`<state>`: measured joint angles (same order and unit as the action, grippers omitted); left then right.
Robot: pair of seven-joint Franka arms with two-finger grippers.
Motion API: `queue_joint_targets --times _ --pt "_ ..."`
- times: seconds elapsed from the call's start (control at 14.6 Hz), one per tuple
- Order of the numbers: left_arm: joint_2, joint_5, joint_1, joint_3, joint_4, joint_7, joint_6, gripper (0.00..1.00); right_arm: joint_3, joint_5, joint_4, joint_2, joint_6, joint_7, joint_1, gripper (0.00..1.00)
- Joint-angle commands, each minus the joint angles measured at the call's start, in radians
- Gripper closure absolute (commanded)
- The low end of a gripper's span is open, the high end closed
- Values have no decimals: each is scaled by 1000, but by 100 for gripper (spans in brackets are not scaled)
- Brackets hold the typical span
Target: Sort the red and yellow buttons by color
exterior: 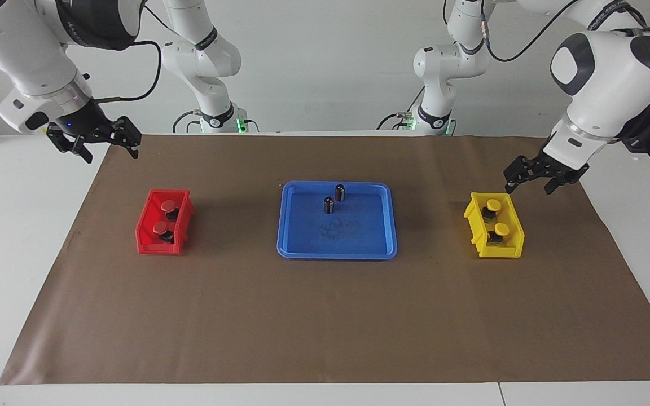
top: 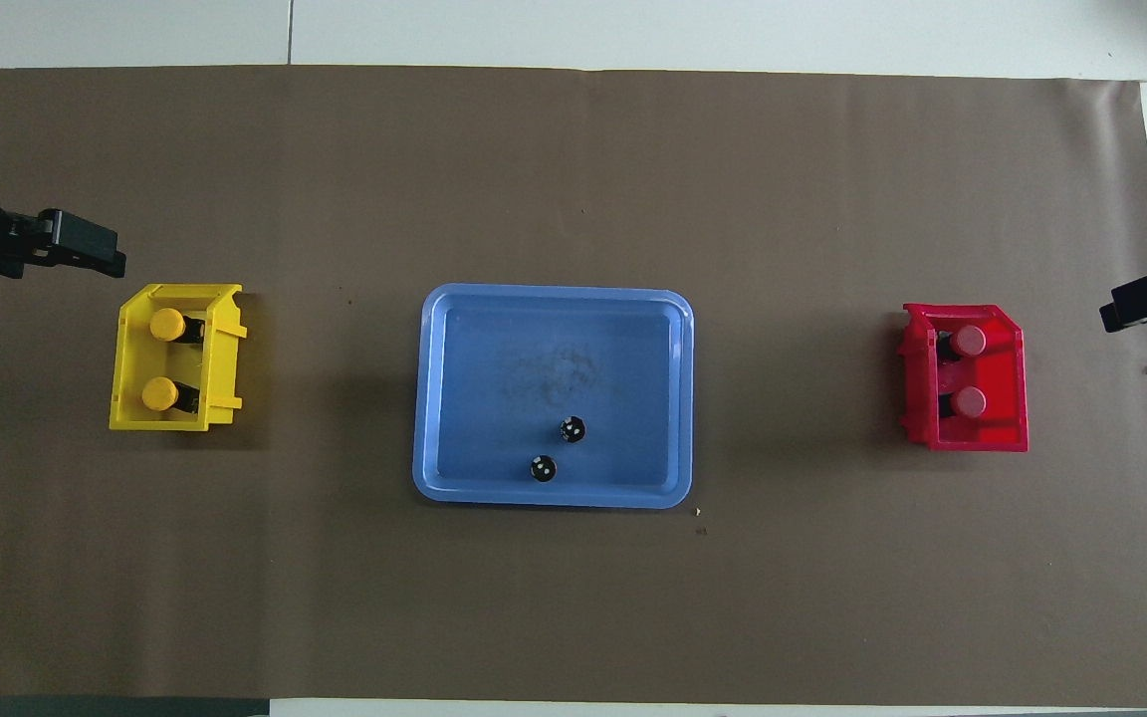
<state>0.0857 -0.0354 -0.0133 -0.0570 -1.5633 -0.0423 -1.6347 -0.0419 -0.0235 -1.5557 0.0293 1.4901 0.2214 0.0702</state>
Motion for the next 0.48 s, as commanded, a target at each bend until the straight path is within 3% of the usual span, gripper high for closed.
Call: queue_joint_targets --times 0.0,0.41 --pt "-3 -20 -7 6 40 -40 49 0 2 -10 0 0 -7 -11 -1 0" --pt "-23 -14 -8 6 69 -30 76 0 2 -10 0 0 -7 -11 -1 0"
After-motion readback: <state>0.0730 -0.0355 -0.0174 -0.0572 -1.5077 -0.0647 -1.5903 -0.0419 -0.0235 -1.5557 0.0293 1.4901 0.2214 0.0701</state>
